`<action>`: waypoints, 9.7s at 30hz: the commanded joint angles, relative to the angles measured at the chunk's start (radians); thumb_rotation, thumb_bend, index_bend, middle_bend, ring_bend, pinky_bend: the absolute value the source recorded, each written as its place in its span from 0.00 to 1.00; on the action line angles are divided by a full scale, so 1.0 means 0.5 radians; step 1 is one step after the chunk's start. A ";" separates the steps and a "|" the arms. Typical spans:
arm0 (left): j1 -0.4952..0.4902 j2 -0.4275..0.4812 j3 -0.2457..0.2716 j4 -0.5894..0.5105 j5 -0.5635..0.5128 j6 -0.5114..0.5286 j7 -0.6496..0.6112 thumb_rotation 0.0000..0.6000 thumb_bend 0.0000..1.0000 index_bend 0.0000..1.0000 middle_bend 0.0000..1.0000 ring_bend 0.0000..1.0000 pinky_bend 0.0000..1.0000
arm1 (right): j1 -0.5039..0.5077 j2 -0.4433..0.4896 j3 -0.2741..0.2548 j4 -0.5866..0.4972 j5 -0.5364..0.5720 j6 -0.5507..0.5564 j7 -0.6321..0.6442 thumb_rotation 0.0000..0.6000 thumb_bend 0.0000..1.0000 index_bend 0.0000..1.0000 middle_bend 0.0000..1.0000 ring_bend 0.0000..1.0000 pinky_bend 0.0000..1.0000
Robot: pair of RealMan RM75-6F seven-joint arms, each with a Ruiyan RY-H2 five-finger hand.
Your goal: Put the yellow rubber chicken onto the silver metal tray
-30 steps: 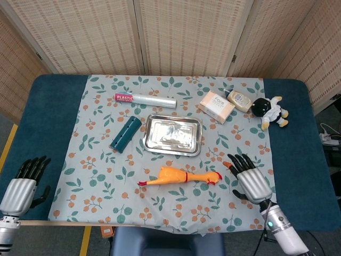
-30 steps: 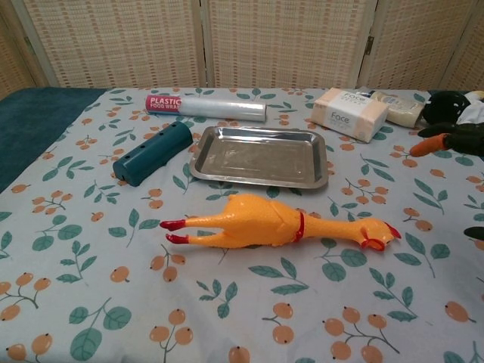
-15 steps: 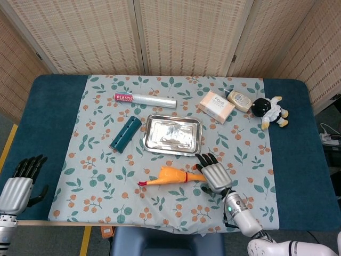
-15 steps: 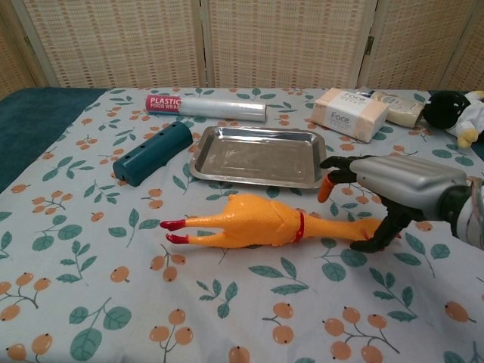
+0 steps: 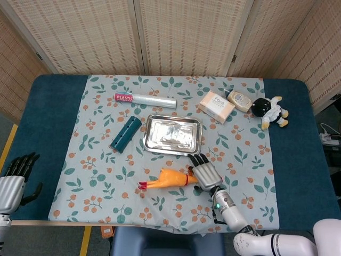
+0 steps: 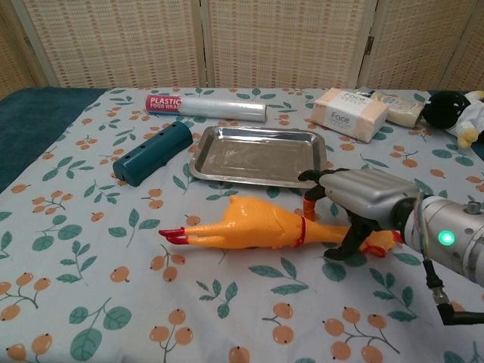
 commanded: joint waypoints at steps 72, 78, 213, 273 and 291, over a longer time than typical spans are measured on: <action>-0.811 -0.663 -0.152 -0.336 -0.140 -0.873 0.306 1.00 0.31 0.00 0.00 0.00 0.05 | 0.286 -0.284 0.388 0.023 0.173 0.222 0.377 1.00 0.33 0.92 0.68 0.92 1.00; -0.869 -0.738 -0.188 -0.268 -0.209 -0.895 0.361 1.00 0.31 0.00 0.00 0.00 0.05 | 0.346 -0.348 0.397 0.019 0.226 0.227 0.345 1.00 0.33 0.92 0.68 0.92 1.00; -0.966 -0.598 -0.242 -0.137 -0.186 -0.753 -0.234 1.00 0.26 0.00 0.00 0.00 0.04 | 0.448 -0.226 0.418 -0.158 0.299 0.410 0.380 1.00 0.33 0.93 0.69 0.92 1.00; -0.937 -0.486 -0.149 0.221 -0.144 -0.774 -0.327 1.00 0.27 0.00 0.00 0.00 0.00 | 0.666 -0.735 0.545 1.828 0.119 -0.186 1.141 1.00 0.33 0.70 0.61 0.64 0.98; -0.939 -0.472 -0.147 0.168 -0.143 -0.770 -0.314 1.00 0.27 0.00 0.00 0.00 0.00 | 0.570 -0.582 0.521 1.710 0.027 -0.292 1.148 1.00 0.29 0.07 0.14 0.17 0.54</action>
